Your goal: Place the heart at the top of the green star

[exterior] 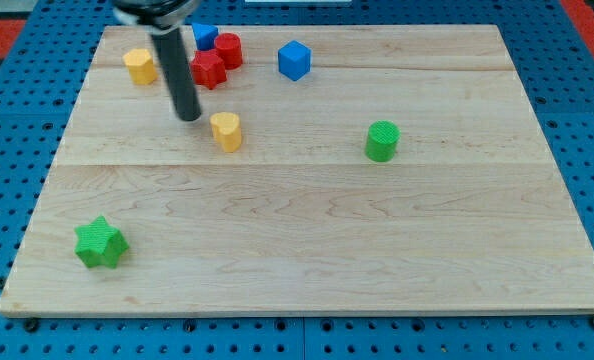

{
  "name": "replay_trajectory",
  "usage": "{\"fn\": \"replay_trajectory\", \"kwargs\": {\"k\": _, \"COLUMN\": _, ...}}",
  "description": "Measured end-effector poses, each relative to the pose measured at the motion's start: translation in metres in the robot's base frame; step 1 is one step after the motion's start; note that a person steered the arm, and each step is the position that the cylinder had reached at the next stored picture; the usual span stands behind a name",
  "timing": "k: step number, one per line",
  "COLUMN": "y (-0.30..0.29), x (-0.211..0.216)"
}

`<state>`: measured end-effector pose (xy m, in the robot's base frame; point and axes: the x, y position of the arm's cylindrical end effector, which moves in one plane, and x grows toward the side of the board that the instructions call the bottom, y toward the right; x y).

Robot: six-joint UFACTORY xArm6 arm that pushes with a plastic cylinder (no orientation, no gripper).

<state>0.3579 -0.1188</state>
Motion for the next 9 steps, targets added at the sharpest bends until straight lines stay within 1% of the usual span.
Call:
{"fn": "replay_trajectory", "kwargs": {"k": 1, "y": 0.078, "x": 0.004}}
{"fn": "replay_trajectory", "kwargs": {"k": 2, "y": -0.008, "x": 0.068}}
{"fn": "replay_trajectory", "kwargs": {"k": 3, "y": -0.050, "x": 0.078}}
{"fn": "replay_trajectory", "kwargs": {"k": 4, "y": -0.042, "x": 0.043}}
{"fn": "replay_trajectory", "kwargs": {"k": 5, "y": -0.063, "x": 0.071}}
{"fn": "replay_trajectory", "kwargs": {"k": 6, "y": -0.067, "x": 0.139}}
{"fn": "replay_trajectory", "kwargs": {"k": 7, "y": -0.046, "x": 0.091}}
{"fn": "replay_trajectory", "kwargs": {"k": 8, "y": -0.081, "x": 0.064}}
{"fn": "replay_trajectory", "kwargs": {"k": 9, "y": -0.107, "x": 0.106}}
